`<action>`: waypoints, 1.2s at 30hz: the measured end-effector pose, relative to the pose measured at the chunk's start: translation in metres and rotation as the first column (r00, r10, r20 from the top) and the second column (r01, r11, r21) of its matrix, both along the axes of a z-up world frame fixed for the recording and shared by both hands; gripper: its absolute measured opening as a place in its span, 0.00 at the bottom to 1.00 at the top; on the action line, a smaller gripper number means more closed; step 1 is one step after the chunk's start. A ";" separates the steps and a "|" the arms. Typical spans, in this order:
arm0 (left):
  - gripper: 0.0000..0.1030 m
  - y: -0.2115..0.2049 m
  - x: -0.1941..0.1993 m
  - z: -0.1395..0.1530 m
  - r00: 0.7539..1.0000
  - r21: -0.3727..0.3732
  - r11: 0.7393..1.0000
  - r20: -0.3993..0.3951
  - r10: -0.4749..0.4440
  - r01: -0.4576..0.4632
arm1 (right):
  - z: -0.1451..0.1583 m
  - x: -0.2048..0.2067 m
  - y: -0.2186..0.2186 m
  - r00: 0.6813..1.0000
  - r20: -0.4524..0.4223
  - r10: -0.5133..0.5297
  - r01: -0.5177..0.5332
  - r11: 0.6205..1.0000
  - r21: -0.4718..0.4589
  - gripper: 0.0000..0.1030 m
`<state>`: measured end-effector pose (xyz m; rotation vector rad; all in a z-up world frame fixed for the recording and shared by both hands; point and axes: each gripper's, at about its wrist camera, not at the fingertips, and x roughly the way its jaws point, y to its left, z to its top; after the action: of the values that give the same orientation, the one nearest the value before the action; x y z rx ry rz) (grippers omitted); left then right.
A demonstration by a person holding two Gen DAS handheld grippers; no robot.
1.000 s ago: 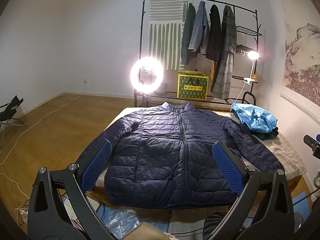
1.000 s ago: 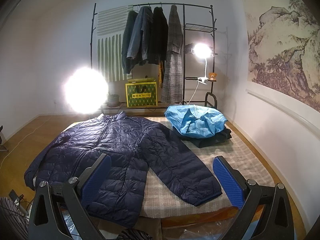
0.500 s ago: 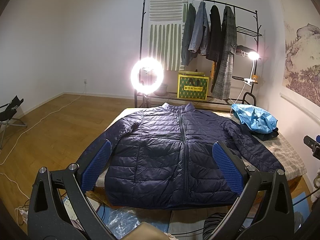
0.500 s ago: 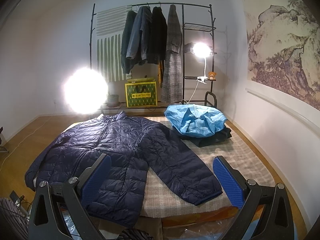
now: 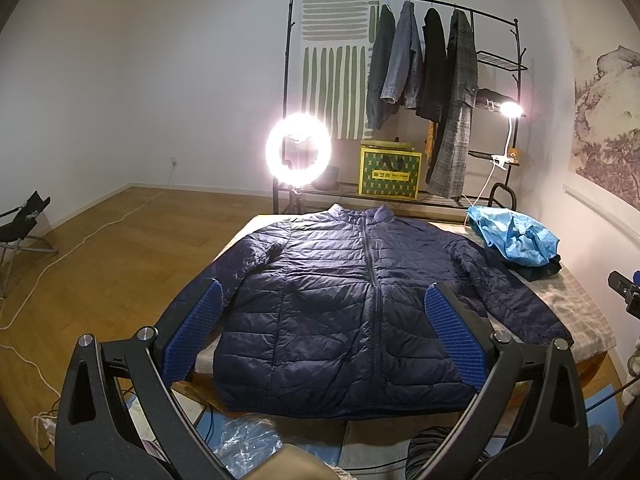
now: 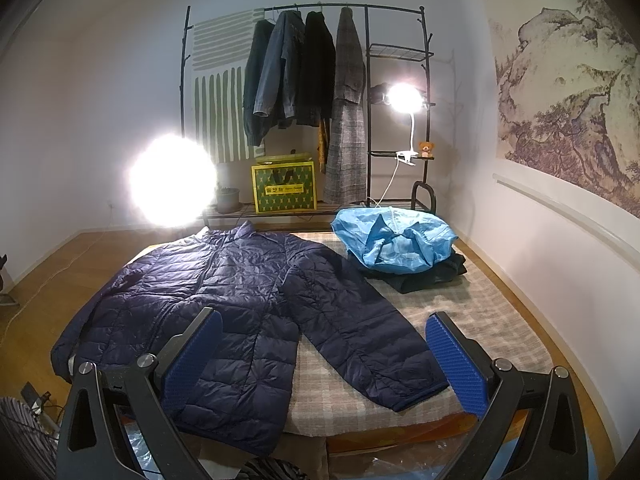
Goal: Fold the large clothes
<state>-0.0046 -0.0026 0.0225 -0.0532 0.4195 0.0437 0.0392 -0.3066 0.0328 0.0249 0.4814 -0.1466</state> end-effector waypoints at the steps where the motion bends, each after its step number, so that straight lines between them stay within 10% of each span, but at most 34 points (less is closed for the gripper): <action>1: 1.00 0.001 0.002 -0.001 1.000 0.000 1.000 0.000 0.003 -0.003 | 0.000 0.001 0.000 1.000 -0.002 0.002 -0.002 1.000 0.002 1.00; 19: 0.89 0.111 0.082 -0.019 0.983 -0.104 0.979 -0.075 0.168 -0.175 | 0.002 0.058 0.035 0.995 0.049 0.088 -0.088 0.996 0.015 1.00; 36: 0.59 0.260 0.173 -0.109 0.885 -0.301 0.850 -0.324 0.335 -0.432 | -0.022 0.156 0.152 0.912 -0.020 0.411 -0.410 0.911 0.041 0.94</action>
<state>0.1679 0.2571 -0.0862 -0.5092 0.6741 0.3778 0.1951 -0.1547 0.0106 -0.0442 0.5079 0.2764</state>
